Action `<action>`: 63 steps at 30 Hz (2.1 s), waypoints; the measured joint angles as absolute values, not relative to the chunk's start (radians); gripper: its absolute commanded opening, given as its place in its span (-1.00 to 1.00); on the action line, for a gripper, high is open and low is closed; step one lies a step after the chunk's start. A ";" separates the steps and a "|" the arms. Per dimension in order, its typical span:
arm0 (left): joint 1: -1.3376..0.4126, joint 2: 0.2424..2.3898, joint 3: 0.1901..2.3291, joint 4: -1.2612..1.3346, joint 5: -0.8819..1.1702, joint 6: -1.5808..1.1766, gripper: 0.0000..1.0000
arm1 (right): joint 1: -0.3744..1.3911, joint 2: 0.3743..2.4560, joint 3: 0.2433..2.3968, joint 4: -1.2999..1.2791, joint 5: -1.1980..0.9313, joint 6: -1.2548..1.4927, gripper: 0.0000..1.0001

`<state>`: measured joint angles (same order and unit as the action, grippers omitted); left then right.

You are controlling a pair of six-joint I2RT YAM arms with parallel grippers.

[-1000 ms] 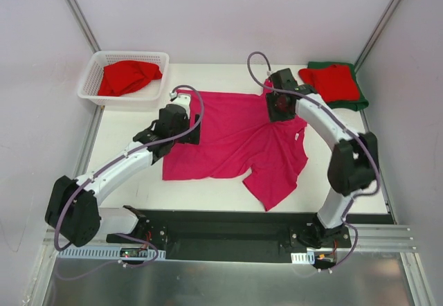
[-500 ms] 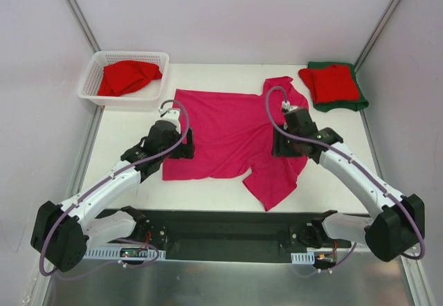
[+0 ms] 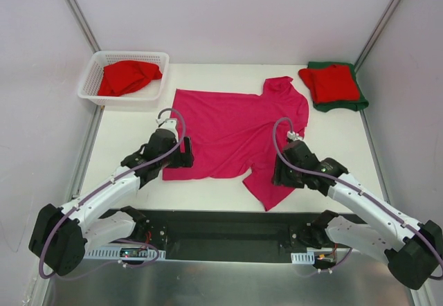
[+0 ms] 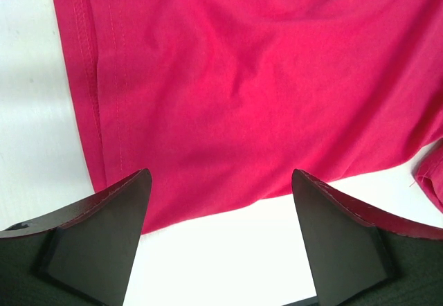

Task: Fold and stack the t-shirts
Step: Flatten out the tshirt

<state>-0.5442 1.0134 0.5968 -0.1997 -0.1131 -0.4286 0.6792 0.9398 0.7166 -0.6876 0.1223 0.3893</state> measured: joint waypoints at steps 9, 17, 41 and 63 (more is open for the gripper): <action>-0.545 1.081 0.587 -0.196 -0.112 -0.455 0.59 | 0.707 1.000 0.672 -0.719 0.245 0.460 -0.37; -0.551 1.204 0.625 -0.160 -0.107 -0.453 0.50 | 0.708 1.221 0.776 -0.616 0.297 0.431 -0.74; -0.551 1.319 0.659 -0.145 -0.087 -0.432 -0.55 | 0.709 1.537 0.839 -0.476 0.211 0.401 -0.94; -0.551 1.312 0.659 -0.319 -0.144 -0.466 -0.54 | 0.714 1.433 0.761 -0.630 0.186 0.403 -0.97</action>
<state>-0.5510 1.3121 0.6594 -0.3195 -0.1436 -0.4656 0.7143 1.4334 0.7609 -0.6300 0.1864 0.4030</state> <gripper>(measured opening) 0.232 0.021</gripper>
